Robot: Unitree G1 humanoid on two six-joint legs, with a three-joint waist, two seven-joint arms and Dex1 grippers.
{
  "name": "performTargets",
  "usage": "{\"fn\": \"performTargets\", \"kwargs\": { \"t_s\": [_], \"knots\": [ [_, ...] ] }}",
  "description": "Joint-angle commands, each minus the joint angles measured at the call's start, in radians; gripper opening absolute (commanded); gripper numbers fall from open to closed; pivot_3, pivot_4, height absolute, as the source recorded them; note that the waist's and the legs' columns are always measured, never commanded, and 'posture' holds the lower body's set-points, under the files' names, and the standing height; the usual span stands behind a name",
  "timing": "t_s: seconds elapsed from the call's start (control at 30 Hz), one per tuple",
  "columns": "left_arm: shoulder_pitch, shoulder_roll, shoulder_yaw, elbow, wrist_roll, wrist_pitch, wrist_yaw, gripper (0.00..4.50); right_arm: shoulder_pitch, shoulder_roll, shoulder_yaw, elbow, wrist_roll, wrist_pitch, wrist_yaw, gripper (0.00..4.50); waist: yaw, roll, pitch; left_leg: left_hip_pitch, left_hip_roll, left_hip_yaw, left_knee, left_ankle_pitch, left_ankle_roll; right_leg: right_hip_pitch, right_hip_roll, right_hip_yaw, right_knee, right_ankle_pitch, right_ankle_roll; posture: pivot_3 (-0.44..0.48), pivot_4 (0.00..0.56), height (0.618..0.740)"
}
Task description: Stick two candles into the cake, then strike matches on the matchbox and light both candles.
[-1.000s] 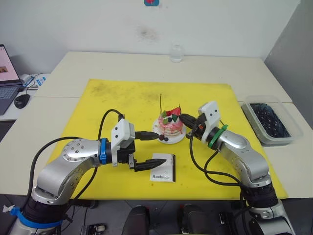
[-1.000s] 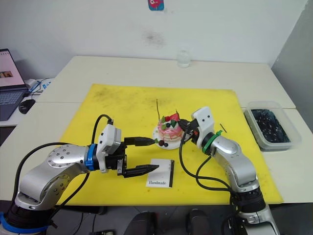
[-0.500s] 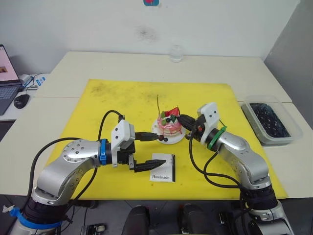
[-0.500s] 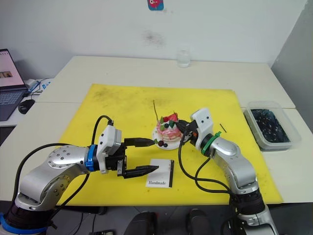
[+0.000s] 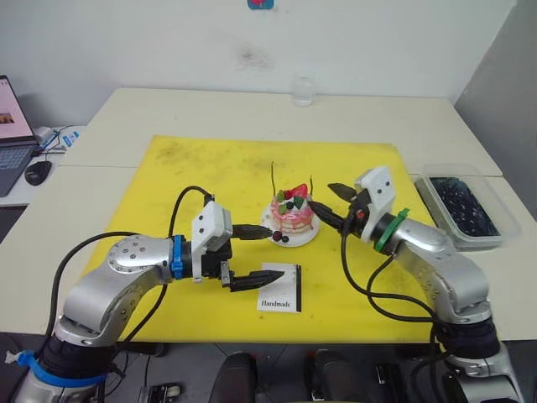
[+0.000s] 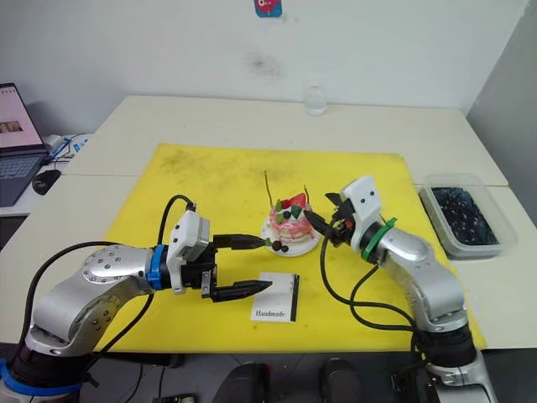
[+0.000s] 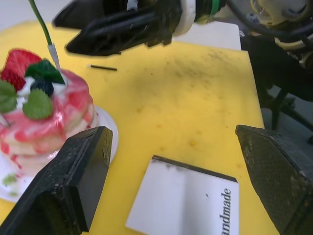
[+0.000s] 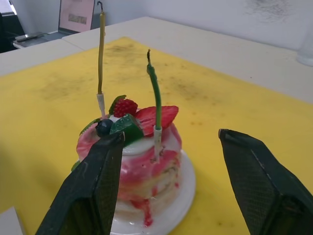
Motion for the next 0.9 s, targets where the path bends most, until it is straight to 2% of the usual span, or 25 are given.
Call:
{"fn": "performTargets", "kwargs": {
  "t_s": [0.03, 0.23, 0.27, 0.33, 0.43, 0.57, 0.73, 0.9],
  "knots": [
    [-0.070, 0.041, 0.138, 0.041, -0.209, 0.247, 0.062, 4.50, 0.026, -0.099, -0.036, -0.110, 0.056, 0.045, 0.076, 3.19, 0.001, -0.001, 0.001, 0.000, 0.000, 0.000, 0.000, 0.000, 0.000, 0.000, 0.000, -0.001, 0.000, 0.000, 0.000, 0.000, 0.150, 0.740],
    [-0.064, 0.223, 0.214, 0.127, -0.485, 0.668, 0.028, 4.50, 0.111, -0.216, -0.044, -0.193, 0.108, 0.053, 0.156, 3.19, -0.006, -0.001, 0.001, 0.000, 0.000, 0.000, -0.002, 0.000, 0.000, 0.000, 0.000, 0.000, -0.001, -0.002, 0.000, 0.000, 0.150, 0.740],
    [-0.041, 0.263, 0.196, 0.132, -0.503, 0.733, 0.019, 4.50, 0.122, -0.227, -0.033, -0.196, 0.101, 0.048, 0.159, 3.19, -0.006, -0.001, 0.001, 0.000, 0.000, 0.000, -0.002, 0.000, 0.000, -0.001, 0.000, 0.000, -0.001, -0.002, 0.000, 0.000, 0.150, 0.740],
    [-0.011, 0.292, 0.173, 0.135, -0.534, 0.826, 0.031, 4.50, 0.140, -0.249, -0.010, -0.202, 0.094, 0.043, 0.176, 2.64, -0.007, -0.001, 0.002, 0.000, 0.000, 0.000, -0.002, 0.000, 0.000, -0.001, 0.000, -0.001, 0.000, -0.002, 0.000, 0.000, 0.150, 0.740],
    [-0.043, 0.213, 0.167, 0.193, -0.564, 0.923, 0.132, 4.50, 0.156, -0.282, 0.025, -0.205, 0.092, 0.053, 0.206, 1.55, 0.000, -0.001, 0.002, 0.001, 0.000, -0.001, -0.002, 0.000, 0.000, -0.001, -0.001, -0.001, 0.000, -0.002, -0.001, 0.000, 0.150, 0.740],
    [-0.074, 0.129, 0.145, 0.267, -0.637, 0.944, 0.252, 4.50, 0.165, -0.309, 0.059, -0.203, 0.091, 0.069, 0.228, 0.05, 0.005, -0.003, 0.003, 0.001, -0.001, -0.001, 0.000, 0.000, 0.000, 0.001, -0.003, -0.002, 0.000, -0.002, 0.000, 0.000, 0.150, 0.740],
    [-0.070, 0.020, 0.114, 0.309, -0.670, 0.944, 0.414, 4.50, 0.171, -0.342, 0.143, -0.187, 0.038, 0.055, 0.242, 0.02, 0.004, -0.003, 0.002, 0.000, -0.002, 0.000, 0.000, 0.000, 0.000, 0.000, -0.004, -0.001, 0.000, -0.002, 0.000, 0.000, 0.150, 0.740],
    [-0.108, -0.047, 0.118, 0.349, -0.770, 0.944, 0.537, 4.50, 0.175, -0.348, 0.183, -0.190, 0.022, 0.059, 0.252, 0.02, 0.017, -0.002, 0.002, 0.000, -0.002, -0.001, 0.000, 0.000, 0.000, 0.001, -0.004, -0.002, 0.000, -0.001, 0.001, 0.000, 0.150, 0.740]
  ]
}}
